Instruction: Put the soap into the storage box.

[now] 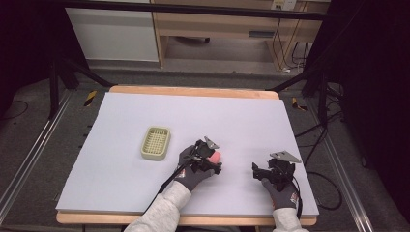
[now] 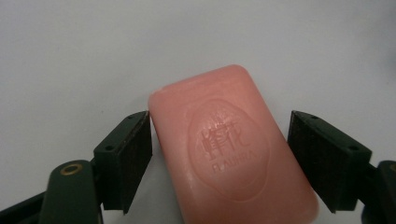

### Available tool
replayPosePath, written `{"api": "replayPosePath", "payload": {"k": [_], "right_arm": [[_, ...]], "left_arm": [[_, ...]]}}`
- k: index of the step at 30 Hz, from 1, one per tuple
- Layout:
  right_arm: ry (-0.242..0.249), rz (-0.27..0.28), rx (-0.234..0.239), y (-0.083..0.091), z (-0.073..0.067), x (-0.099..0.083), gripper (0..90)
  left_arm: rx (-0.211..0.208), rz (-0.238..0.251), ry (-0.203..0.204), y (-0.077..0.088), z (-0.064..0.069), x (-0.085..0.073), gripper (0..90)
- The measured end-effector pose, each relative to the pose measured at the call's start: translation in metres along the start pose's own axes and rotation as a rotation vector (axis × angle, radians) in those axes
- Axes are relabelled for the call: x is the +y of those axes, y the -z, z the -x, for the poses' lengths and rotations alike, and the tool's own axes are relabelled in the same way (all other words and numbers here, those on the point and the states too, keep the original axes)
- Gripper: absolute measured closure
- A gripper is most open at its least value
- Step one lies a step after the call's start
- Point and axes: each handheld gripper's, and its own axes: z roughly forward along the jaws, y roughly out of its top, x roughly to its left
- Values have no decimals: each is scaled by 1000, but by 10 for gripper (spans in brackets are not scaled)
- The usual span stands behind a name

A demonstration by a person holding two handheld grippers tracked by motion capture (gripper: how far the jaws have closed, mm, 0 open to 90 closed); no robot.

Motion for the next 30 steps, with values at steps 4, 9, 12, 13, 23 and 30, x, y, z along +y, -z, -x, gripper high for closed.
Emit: {"api": "replayPosePath", "payload": {"k": [4,9,12,13,23,30], "right_arm": [[-5,-3,-1,0,-1,0,68],[-3,-2,-1,0,0,0,68],[-3,-2,-1,0,0,0,68],[-4,-3,-1,0,-1,0,68],[-5,-5,-1,0,-1,0,68],[2,-4,-1,0,-1,0,69]], "left_arm": [[1,-6,3,0,0,0,253],[-3,-14,5,0,0,-1,319],[-10,-17,10,0,-1,-2,353],[-12,-20,11,0,-1,-2,359],[-12,-24,4,-1,-1,-2,366],[-3,-21,-8,-2,0,-2,370]]}}
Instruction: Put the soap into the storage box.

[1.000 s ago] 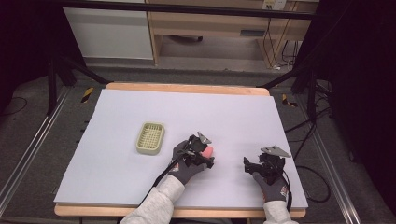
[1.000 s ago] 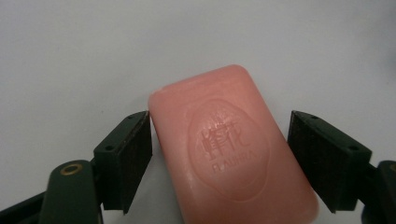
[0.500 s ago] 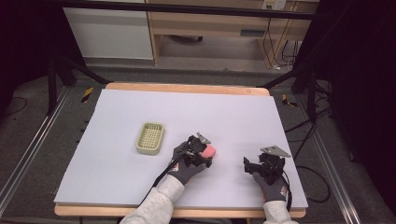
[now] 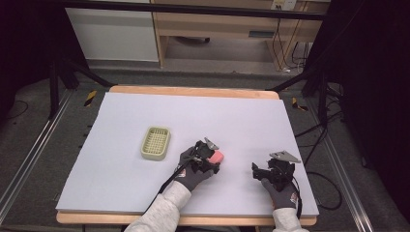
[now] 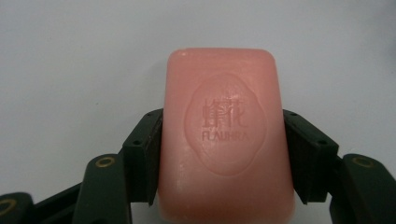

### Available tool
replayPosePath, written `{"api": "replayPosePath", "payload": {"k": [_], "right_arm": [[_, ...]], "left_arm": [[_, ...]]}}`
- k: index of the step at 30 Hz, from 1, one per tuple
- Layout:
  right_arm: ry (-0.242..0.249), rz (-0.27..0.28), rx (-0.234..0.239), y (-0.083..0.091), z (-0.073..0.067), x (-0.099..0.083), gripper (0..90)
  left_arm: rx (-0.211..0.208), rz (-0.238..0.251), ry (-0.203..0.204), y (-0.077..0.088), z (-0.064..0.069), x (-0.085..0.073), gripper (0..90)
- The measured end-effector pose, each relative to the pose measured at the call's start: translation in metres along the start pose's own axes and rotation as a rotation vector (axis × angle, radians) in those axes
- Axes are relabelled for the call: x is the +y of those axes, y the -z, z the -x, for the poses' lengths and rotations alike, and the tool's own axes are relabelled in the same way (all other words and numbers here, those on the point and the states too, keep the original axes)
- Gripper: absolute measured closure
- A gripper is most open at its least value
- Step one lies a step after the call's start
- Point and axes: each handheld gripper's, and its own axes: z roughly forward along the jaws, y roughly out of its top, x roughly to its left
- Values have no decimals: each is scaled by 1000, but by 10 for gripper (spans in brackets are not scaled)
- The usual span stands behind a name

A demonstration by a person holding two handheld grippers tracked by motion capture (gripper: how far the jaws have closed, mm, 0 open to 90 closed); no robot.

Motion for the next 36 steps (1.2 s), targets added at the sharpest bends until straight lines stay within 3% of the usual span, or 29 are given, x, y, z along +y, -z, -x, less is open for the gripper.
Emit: {"api": "replayPosePath", "payload": {"k": [9,17,36], "right_arm": [[-6,2,-1,0,0,0,69],[-3,3,-2,1,1,0,69],[-14,5,-9,1,2,0,69]], "left_arm": [[14,5,-11,0,2,-1,371],[-1,25,-11,11,2,0,371],[9,76,30,52,-24,-9,371]]}}
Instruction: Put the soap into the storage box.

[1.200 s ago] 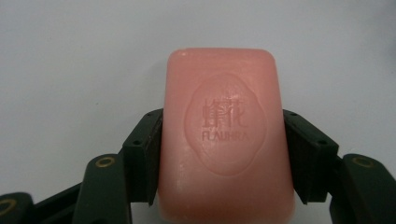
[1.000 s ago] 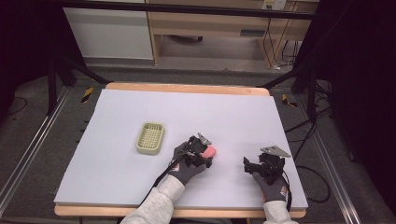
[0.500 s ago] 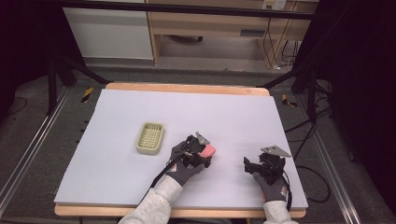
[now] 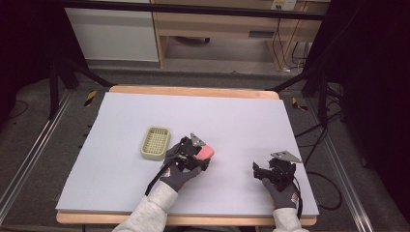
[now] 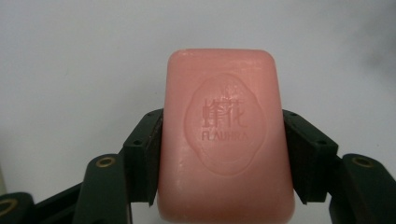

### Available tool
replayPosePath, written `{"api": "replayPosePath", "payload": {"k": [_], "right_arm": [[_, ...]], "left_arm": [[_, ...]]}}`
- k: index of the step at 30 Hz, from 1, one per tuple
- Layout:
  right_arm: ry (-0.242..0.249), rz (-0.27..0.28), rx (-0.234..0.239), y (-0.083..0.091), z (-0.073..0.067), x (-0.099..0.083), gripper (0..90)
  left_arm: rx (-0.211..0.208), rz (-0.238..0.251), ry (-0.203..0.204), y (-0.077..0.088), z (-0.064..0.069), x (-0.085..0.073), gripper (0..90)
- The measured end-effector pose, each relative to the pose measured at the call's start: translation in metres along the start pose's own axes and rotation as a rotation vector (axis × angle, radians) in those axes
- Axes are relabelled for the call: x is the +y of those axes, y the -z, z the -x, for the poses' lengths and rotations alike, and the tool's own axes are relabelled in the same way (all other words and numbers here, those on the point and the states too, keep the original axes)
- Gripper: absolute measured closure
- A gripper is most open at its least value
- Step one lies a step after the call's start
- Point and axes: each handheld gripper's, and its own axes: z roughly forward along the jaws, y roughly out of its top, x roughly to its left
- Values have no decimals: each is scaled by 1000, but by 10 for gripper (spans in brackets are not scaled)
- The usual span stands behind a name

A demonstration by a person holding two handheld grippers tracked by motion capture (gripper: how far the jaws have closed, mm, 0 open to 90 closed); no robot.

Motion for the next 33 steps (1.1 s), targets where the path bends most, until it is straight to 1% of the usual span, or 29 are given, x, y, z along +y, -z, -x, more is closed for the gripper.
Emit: {"api": "replayPosePath", "payload": {"k": [1,6,9,14,16,17,18,19,26,27,28,29,30,32,33], "right_arm": [[-3,-1,1,0,0,0,69],[-2,0,-1,0,0,0,69],[-4,0,-1,0,0,0,69],[-3,1,-2,0,0,0,69],[-4,0,-2,0,0,0,69],[-5,1,-2,0,0,0,69],[-5,1,-2,0,0,0,69],[-3,0,-2,0,0,0,69],[-4,2,-4,0,1,0,69],[-3,3,-4,0,1,0,69],[-3,3,-4,0,1,0,69],[-4,2,-4,0,1,0,69],[-4,2,-4,0,1,0,69],[-4,2,-5,0,1,0,69],[-4,3,-5,0,1,0,69]], "left_arm": [[3,6,7,4,-3,0,371],[11,13,13,12,-9,-1,371],[15,22,20,20,-16,-3,371],[24,28,20,27,-22,-5,371],[25,31,27,30,-24,-6,371],[30,35,33,33,-28,-7,371],[30,35,33,33,-28,-7,372],[33,44,44,36,-30,-8,371],[43,49,53,44,-38,-13,371],[51,57,64,47,-42,-15,371],[51,57,64,47,-42,-15,371],[55,61,71,50,-46,-17,371],[55,61,71,50,-46,-17,371],[59,64,81,54,-50,-19,371],[67,68,89,58,-54,-21,371]]}}
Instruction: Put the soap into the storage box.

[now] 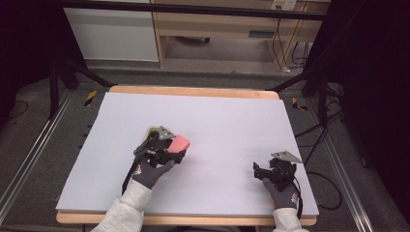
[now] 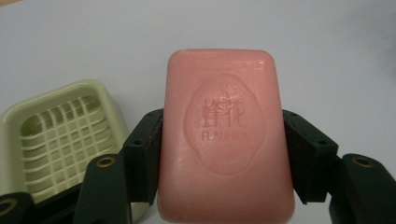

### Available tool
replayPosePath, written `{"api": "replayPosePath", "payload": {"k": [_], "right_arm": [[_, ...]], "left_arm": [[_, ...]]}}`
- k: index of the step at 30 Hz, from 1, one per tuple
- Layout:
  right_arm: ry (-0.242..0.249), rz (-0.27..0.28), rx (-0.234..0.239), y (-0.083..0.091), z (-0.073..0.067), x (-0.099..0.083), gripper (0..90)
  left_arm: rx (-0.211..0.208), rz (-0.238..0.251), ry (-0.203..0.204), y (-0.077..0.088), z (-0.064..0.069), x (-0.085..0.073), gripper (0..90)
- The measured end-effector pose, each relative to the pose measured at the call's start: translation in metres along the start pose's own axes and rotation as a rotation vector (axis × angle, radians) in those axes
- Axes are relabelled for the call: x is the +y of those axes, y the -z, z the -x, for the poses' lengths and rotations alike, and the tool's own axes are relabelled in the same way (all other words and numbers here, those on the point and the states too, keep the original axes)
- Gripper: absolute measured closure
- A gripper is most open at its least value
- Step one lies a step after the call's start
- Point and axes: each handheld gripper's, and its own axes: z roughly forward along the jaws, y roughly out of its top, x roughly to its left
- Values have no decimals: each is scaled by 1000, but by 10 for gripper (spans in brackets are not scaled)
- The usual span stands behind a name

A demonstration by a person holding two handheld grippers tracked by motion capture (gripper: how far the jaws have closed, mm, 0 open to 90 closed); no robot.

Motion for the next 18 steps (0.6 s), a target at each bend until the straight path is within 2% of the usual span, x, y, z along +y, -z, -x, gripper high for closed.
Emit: {"api": "replayPosePath", "payload": {"k": [5,14,18], "right_arm": [[-4,-1,1,1,0,0,69],[28,-4,1,1,-5,-1,70],[29,-3,1,1,-5,-1,70]], "left_arm": [[12,14,22,7,-10,-2,371],[43,30,81,15,-32,-8,371],[54,37,91,17,-37,-8,371]]}}
